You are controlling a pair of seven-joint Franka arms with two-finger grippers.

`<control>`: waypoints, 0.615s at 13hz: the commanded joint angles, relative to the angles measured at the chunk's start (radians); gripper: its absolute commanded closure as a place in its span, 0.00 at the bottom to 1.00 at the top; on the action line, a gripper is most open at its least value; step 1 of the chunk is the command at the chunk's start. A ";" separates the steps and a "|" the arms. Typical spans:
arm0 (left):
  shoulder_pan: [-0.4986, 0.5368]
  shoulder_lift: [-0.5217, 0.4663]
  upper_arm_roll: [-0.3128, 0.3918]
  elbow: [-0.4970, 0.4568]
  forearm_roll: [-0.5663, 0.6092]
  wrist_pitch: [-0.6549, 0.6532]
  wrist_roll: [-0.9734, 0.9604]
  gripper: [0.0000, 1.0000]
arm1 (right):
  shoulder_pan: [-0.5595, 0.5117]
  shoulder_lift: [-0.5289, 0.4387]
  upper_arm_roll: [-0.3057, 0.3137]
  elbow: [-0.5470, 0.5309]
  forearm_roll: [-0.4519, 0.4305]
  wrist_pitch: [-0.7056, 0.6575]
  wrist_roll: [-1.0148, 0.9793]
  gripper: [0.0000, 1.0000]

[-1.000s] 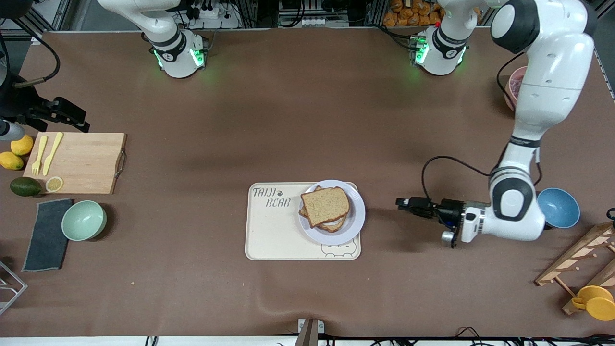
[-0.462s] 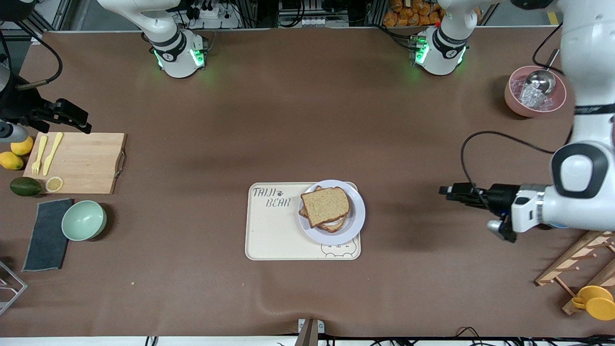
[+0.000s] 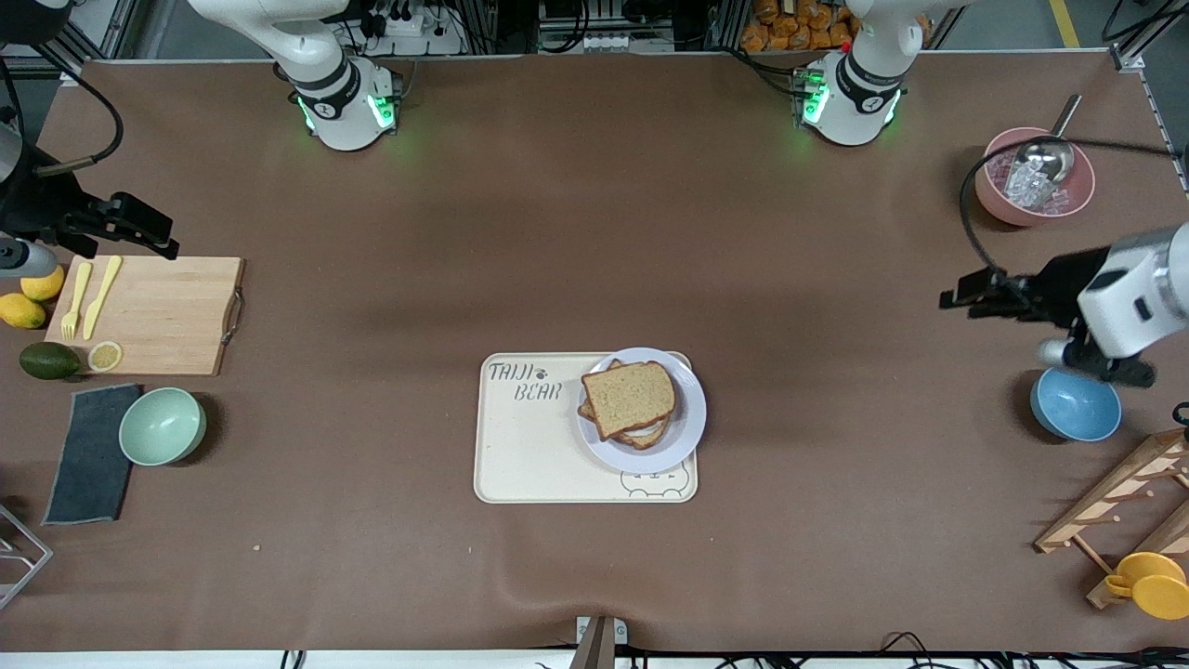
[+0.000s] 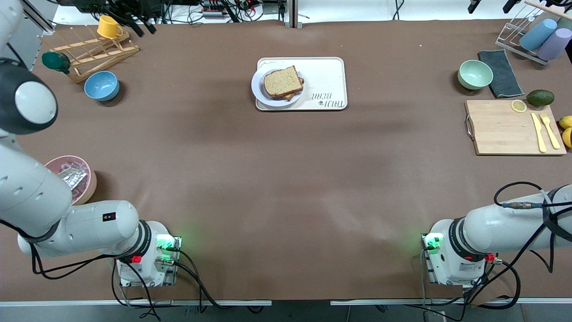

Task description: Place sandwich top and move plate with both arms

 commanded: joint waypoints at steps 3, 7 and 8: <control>-0.008 -0.185 -0.056 -0.038 0.159 -0.100 -0.034 0.20 | 0.006 0.007 0.003 0.018 -0.006 -0.006 0.013 0.00; -0.006 -0.245 -0.159 -0.029 0.329 -0.115 -0.018 0.00 | 0.006 0.008 0.003 0.018 -0.006 -0.006 0.014 0.00; -0.005 -0.243 -0.159 -0.029 0.355 -0.115 -0.014 0.00 | 0.006 0.008 0.003 0.018 -0.004 -0.006 0.014 0.00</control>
